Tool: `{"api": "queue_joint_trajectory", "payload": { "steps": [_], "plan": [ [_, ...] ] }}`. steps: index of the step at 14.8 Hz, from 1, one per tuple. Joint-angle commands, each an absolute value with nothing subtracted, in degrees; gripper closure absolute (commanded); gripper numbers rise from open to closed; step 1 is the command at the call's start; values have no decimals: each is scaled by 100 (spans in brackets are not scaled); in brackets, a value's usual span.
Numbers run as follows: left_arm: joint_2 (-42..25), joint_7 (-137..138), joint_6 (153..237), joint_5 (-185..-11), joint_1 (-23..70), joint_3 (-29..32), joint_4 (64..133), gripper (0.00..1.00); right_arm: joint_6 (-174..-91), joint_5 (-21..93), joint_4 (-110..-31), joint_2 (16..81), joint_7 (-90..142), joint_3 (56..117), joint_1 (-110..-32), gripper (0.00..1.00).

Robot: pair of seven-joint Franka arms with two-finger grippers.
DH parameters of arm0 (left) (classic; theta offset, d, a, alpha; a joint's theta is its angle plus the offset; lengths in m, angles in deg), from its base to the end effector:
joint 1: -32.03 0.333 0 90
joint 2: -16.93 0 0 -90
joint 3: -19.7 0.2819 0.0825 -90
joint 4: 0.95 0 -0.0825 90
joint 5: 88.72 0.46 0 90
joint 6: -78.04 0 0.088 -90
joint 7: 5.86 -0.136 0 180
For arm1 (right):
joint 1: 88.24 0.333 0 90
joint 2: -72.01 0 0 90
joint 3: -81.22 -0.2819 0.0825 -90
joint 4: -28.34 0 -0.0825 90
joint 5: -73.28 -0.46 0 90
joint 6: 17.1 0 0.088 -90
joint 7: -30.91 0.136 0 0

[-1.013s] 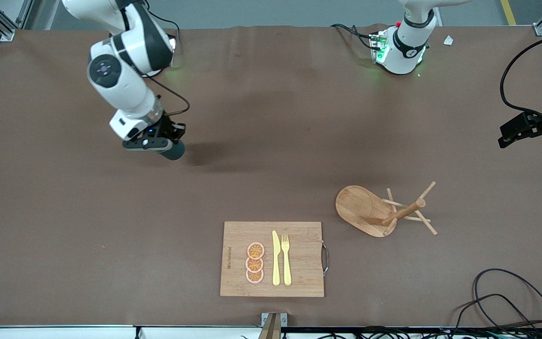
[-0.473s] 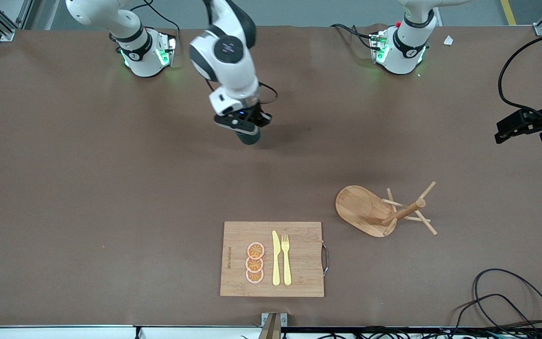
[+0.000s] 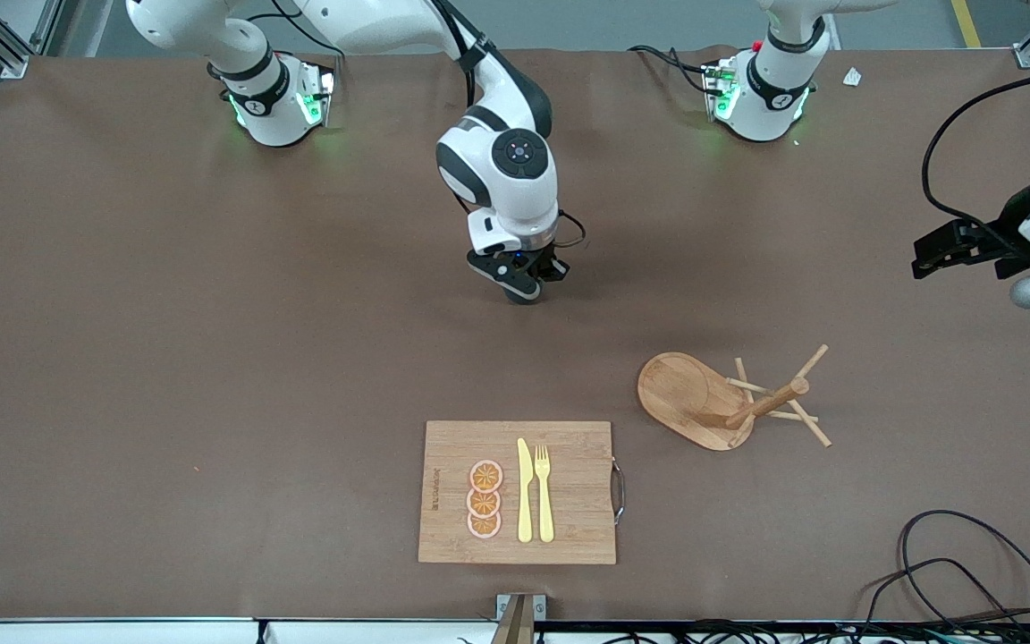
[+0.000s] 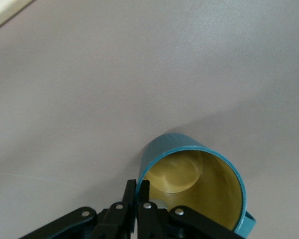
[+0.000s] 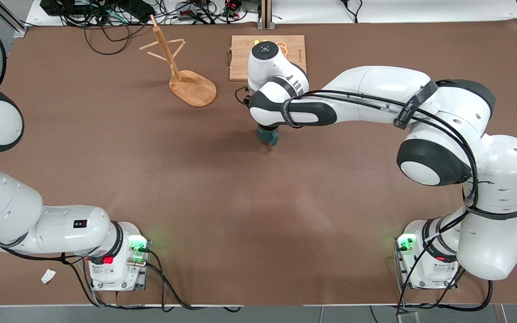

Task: Pass cup and hang on rack
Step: 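Lift the mug with the right gripper and carry it toward the table middle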

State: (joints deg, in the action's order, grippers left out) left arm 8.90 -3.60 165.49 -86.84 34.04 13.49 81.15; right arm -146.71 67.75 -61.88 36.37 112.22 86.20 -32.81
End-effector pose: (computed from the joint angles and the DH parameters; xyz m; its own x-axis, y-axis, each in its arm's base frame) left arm 0.6615 -0.0401 0.5426 0.9985 -0.0320 -0.0452 -0.0329 -0.9993 -0.0195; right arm 0.4701 0.5838 0.1829 0.8368 -0.5472 -0.0172 -0.5469 -0.8342 -0.0712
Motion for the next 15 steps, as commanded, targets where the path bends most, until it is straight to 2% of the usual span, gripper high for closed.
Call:
{"api": "queue_joint_trajectory", "payload": {
  "steps": [1, 8, 15],
  "plan": [
    [823, -287, 16462, -8827, 3432, 1337, 8097, 0, -14402, 6748, -5833, 3536, 11511, 8685, -3226, 100],
    [761, 800, 16321, -9048, 3283, 1241, 8114, 0, -14314, 6783, -5428, 3088, 12047, 8685, -3103, 100],
    [753, 2471, 16417, -8960, 2502, 1188, 8105, 0, -14103, 6950, -5340, 3052, 11590, 8694, -2848, 100]
  ]
}}
